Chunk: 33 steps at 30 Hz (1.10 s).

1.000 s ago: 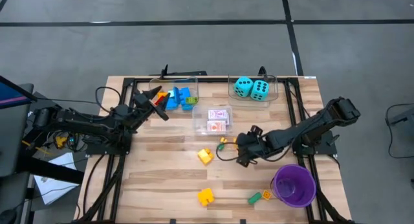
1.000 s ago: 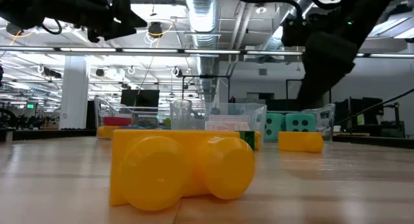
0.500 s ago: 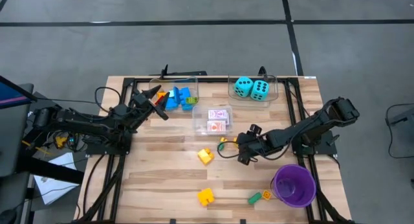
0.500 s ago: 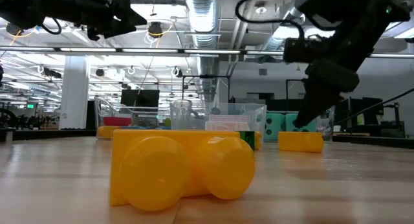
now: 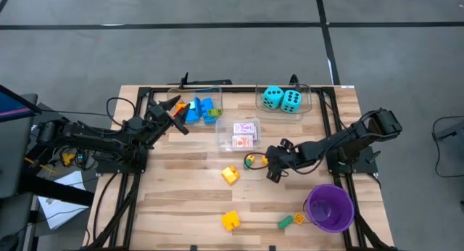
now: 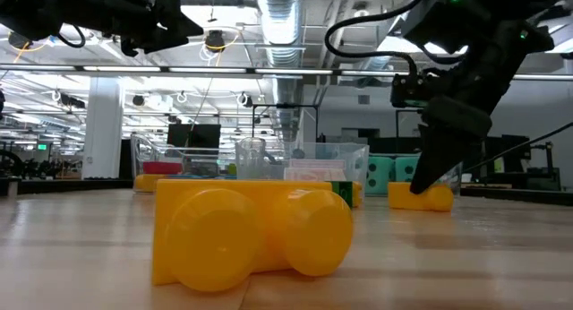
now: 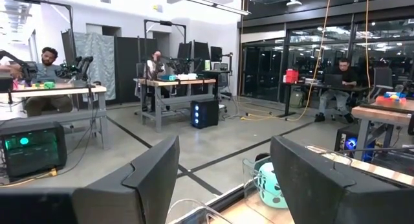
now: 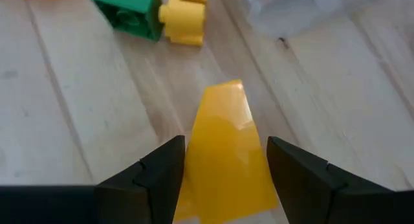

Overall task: Pick & Place Toys
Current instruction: Put the yellow game piece into the top left transparent bin

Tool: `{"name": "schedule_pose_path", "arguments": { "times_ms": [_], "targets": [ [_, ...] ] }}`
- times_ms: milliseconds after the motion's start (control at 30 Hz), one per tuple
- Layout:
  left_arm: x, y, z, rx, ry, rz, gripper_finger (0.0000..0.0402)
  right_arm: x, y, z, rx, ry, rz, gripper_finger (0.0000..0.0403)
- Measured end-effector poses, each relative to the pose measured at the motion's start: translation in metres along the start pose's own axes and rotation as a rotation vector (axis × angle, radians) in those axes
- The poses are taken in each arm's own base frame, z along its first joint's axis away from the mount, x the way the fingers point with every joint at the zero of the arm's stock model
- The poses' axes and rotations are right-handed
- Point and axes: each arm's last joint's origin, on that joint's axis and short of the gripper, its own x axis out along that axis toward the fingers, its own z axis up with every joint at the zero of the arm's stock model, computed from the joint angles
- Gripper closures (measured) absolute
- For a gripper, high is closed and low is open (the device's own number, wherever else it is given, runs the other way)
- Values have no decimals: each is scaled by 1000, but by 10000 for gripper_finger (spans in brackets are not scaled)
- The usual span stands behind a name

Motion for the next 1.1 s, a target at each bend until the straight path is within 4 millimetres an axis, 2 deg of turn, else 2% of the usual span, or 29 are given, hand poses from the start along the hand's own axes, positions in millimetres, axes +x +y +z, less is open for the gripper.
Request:
{"name": "schedule_pose_path", "arguments": {
  "times_ms": [400,733,1100],
  "targets": [
    [0,0,-1,-5,11,-4,165,1,-3,3,19,-6,-5,198],
    [-1,-1,-1,-8,11,-10,165,1,-3,3,15,-11,-2,236],
    [-1,-1,-1,-7,11,-10,165,1,-1,2,-22,-12,3,235]
  ]
}}
